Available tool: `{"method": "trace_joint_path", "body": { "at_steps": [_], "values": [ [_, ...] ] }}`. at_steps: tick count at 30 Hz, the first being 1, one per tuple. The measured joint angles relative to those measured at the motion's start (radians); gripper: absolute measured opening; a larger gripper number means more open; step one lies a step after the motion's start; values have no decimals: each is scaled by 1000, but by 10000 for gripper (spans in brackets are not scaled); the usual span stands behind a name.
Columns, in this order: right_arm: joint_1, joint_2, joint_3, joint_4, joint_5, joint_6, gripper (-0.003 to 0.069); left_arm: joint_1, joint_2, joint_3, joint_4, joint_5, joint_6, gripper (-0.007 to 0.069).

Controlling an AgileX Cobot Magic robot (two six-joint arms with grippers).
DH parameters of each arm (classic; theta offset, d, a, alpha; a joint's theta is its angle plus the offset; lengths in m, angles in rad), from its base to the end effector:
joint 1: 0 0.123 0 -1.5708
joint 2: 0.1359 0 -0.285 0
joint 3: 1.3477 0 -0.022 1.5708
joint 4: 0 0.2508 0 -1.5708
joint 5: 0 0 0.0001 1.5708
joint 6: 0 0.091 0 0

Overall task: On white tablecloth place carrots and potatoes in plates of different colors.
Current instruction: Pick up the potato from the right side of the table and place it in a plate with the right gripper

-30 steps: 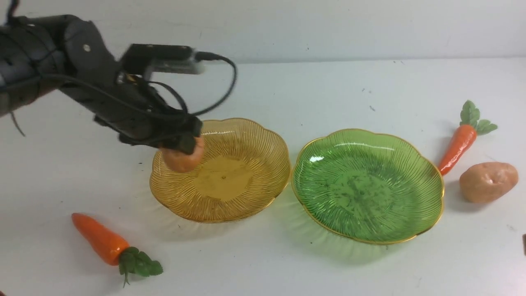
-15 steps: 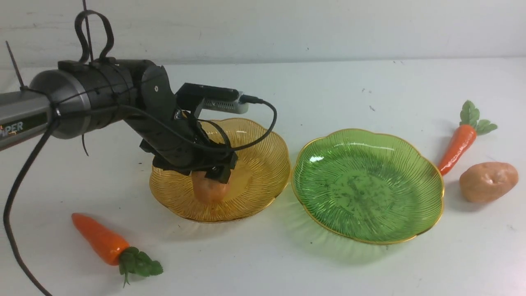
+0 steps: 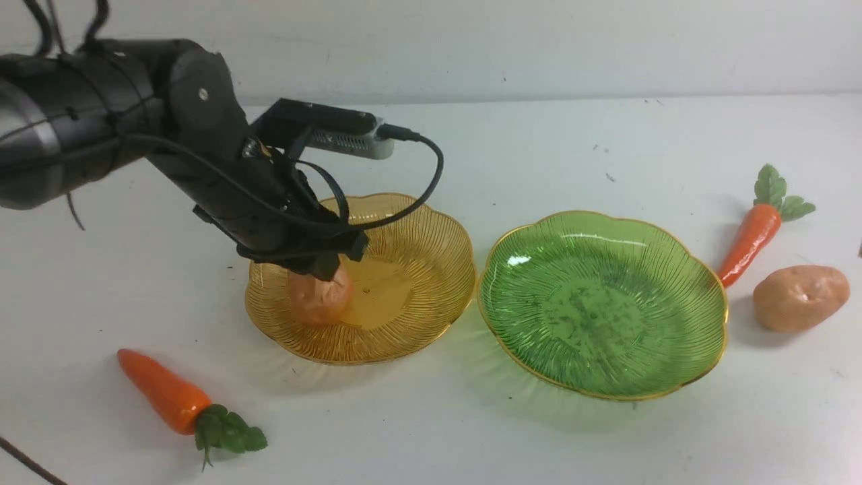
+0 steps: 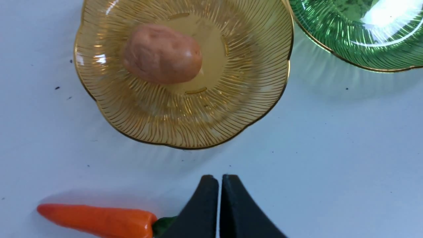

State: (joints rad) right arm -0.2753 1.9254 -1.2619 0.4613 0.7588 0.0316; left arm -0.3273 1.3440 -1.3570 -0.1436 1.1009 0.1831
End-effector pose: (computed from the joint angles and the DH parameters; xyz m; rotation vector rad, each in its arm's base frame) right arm 0.3745 -0.0768 0.1732 0.8469 2.7034 0.4650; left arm 0.2523 -0.0979 0.3780 0.6153 2.4990 -0.2434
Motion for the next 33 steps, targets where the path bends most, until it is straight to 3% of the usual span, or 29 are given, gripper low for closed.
{"method": "trace_joint_path", "body": {
  "at_steps": [4, 7, 15, 19, 26, 33],
  "values": [
    [0, 62, -20, 11, 21, 8, 621, 0, -14, 0, 22, 15, -9, -3],
    [0, 70, -22, 9, 25, 8, 525, 0, -14, 0, 23, 15, -12, -3],
    [1, -10, -73, -14, 136, -20, 526, 0, -14, 0, 25, 17, -14, -3],
    [37, -126, -100, 47, 166, -68, 526, 0, -14, 0, 25, 21, -14, -3],
    [260, -197, -112, 246, 96, -201, 526, 0, -14, 0, 24, 23, -14, -3],
    [534, -106, -152, 333, 5, -285, 526, 0, -14, 0, 24, 35, -14, -3]
  ]
}}
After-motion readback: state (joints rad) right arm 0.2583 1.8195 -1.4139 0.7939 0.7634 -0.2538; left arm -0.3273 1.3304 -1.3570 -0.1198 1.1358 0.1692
